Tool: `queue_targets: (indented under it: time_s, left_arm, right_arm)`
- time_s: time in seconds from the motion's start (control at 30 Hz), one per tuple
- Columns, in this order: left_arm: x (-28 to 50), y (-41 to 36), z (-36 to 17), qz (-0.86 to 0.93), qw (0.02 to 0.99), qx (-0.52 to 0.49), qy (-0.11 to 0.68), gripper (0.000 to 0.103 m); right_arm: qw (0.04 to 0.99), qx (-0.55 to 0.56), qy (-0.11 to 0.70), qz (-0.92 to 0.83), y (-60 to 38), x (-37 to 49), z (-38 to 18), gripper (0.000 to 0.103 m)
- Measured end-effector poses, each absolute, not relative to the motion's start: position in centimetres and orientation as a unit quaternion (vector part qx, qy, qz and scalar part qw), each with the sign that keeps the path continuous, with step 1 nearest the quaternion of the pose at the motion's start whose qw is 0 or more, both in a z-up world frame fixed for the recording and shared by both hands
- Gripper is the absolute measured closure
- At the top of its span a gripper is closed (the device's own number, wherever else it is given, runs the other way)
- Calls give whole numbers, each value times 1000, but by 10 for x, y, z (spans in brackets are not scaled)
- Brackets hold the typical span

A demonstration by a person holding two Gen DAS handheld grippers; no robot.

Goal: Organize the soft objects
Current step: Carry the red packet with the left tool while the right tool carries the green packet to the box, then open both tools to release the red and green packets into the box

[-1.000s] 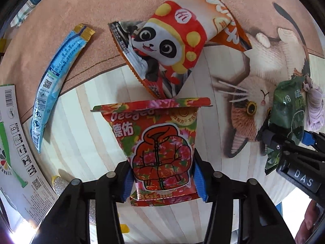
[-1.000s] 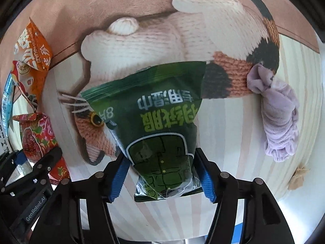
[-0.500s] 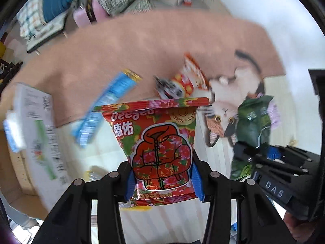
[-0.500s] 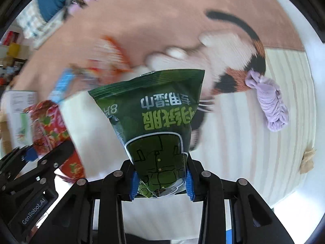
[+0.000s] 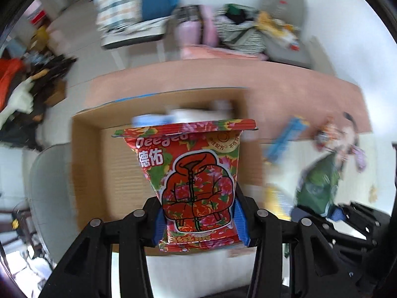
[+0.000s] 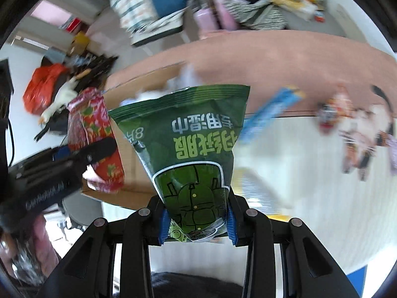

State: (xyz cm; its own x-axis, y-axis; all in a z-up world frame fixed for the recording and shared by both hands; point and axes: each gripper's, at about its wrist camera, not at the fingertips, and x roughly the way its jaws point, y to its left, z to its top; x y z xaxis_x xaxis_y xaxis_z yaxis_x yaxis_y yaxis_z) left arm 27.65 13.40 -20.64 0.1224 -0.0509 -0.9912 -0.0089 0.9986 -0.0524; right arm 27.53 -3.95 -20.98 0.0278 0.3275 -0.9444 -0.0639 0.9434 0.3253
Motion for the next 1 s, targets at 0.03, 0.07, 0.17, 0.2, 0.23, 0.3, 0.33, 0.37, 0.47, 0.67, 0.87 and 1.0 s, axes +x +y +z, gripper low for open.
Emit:
queue_targets:
  time_s: [0.03, 0.07, 0.17, 0.2, 0.23, 0.3, 0.33, 0.37, 0.47, 0.67, 0.87, 1.0]
  left_arm:
    - [279, 154, -214, -4, 744, -22, 667, 61]
    - [283, 169, -225, 4, 740, -23, 672, 61]
    - [299, 210, -258, 27, 724, -18, 689, 61]
    - [304, 222, -272, 32, 717, -17, 696, 61]
    - [309, 230, -282, 37, 712, -19, 701, 61]
    - [322, 245, -308, 42, 697, -27, 715, 61]
    - [327, 248, -319, 43, 692, -29, 720, 61]
    - [331, 253, -331, 42, 685, -29, 727, 61]
    - [340, 262, -348, 34, 671, -32, 740, 61]
    - [350, 264, -370, 30, 653, -18, 757, 59]
    - [343, 267, -350, 16, 658, -35, 752, 55]
    - [337, 272, -324, 19, 681, -32, 731, 21]
  right_arm:
    - [708, 94, 686, 138, -19, 276, -216, 65]
    - [704, 92, 690, 139, -4, 277, -225, 65]
    - [693, 83, 705, 126, 39, 280, -256, 65]
    - [687, 73, 713, 118, 54, 281, -268, 65]
    - [682, 71, 719, 111, 63, 282, -280, 65]
    - [671, 63, 732, 103, 71, 285, -306, 65]
    - [666, 59, 737, 98, 77, 285, -316, 65]
    - [662, 52, 742, 93, 83, 285, -325, 65]
    - [650, 42, 755, 81, 95, 283, -345, 65]
    - [635, 31, 769, 64, 106, 277, -373, 64]
    - [634, 17, 771, 64, 121, 273, -376, 18]
    - [643, 6, 763, 59, 129, 268, -360, 17]
